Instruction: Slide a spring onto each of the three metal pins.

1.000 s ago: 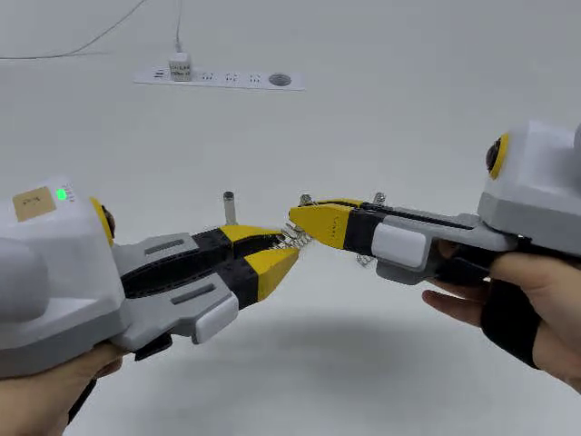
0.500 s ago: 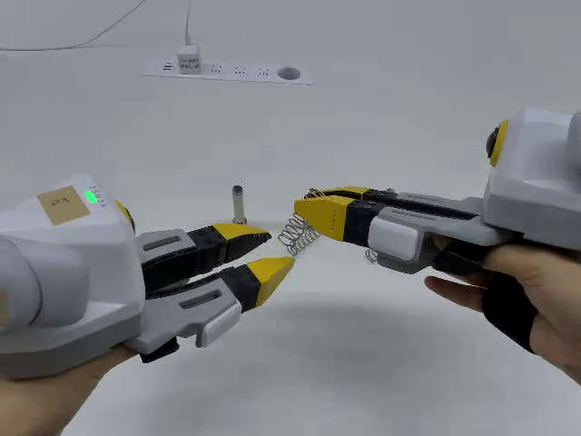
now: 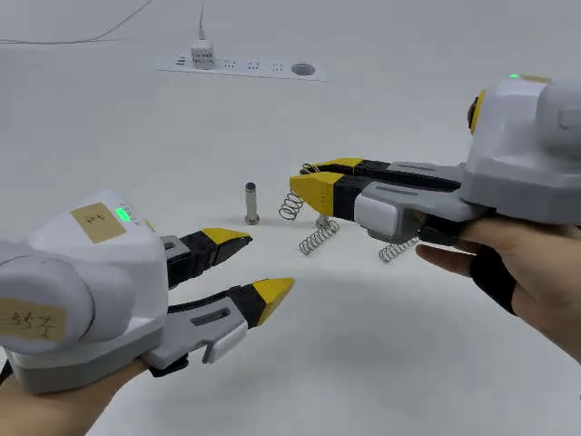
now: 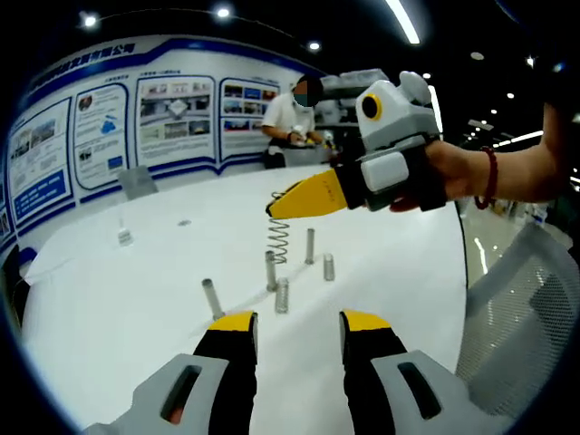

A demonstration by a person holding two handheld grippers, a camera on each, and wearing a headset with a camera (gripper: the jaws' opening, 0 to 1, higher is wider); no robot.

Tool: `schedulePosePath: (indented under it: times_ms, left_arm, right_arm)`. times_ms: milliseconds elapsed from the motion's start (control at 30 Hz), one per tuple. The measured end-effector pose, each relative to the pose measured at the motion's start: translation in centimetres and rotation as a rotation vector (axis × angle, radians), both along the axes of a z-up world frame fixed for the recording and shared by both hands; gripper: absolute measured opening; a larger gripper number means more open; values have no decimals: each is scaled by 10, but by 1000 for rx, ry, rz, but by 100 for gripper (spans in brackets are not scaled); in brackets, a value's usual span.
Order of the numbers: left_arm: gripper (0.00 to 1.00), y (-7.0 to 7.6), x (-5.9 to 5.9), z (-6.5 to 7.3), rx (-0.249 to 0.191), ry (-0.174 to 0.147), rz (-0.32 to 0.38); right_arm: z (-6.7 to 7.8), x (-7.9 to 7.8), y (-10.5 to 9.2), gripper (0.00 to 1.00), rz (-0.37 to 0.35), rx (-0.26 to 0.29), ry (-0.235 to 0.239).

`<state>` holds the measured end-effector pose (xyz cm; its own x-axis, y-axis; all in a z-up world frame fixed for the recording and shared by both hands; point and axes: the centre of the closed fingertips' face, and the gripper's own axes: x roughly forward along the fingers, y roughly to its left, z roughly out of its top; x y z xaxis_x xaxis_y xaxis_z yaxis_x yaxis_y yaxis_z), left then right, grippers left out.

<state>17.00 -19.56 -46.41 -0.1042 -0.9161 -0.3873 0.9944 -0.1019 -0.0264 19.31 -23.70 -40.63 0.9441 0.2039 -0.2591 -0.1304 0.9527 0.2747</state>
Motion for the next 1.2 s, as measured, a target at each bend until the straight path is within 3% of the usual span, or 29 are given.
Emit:
schedulePosePath:
  times_ms: [733, 1200]
  left_arm:
    - [50, 4, 13, -12, 30, 15, 56]
    - [61, 1, 16, -16, 41, 43, 89]
  right_arm:
    - [-22, 55, -25, 11, -34, -68, 14]
    - [-38, 70, -30, 12, -48, -106, 40]
